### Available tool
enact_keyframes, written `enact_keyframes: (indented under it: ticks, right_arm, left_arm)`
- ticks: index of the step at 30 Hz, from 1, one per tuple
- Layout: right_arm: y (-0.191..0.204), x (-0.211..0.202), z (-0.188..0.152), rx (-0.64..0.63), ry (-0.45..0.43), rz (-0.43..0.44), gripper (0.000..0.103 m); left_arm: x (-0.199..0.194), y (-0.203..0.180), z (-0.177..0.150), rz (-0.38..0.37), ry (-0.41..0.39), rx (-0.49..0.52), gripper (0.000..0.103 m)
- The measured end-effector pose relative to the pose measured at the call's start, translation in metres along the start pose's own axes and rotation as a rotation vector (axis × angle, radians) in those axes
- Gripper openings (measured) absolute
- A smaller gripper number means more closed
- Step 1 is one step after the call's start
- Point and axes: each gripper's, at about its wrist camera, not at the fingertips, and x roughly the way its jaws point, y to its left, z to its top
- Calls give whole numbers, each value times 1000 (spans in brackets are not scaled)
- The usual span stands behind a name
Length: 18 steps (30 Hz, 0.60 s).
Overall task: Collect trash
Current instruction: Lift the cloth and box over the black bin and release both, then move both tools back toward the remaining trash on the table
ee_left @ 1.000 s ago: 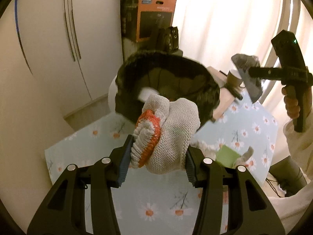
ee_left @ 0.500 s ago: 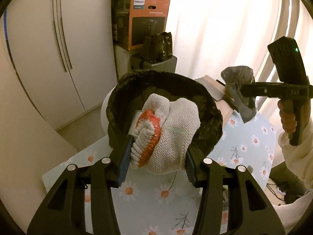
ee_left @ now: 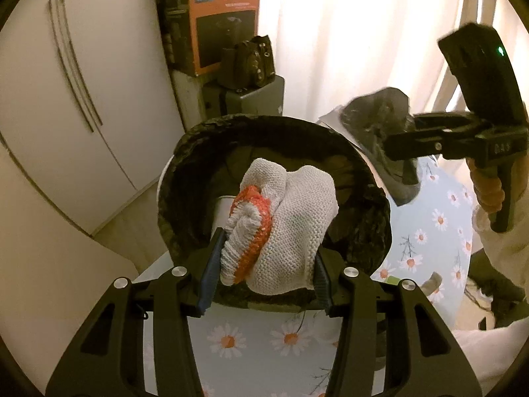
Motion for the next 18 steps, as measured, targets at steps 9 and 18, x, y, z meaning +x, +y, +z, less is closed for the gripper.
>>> enact_keyframes:
  ticks: [9, 18]
  right_arm:
    - [-2, 29, 13, -24, 28, -15, 67]
    - [-5, 24, 3, -13, 16, -75, 85]
  left_arm:
    - [18, 1, 4, -17, 25, -3, 64]
    - [-7, -3, -19, 30, -36, -39, 97]
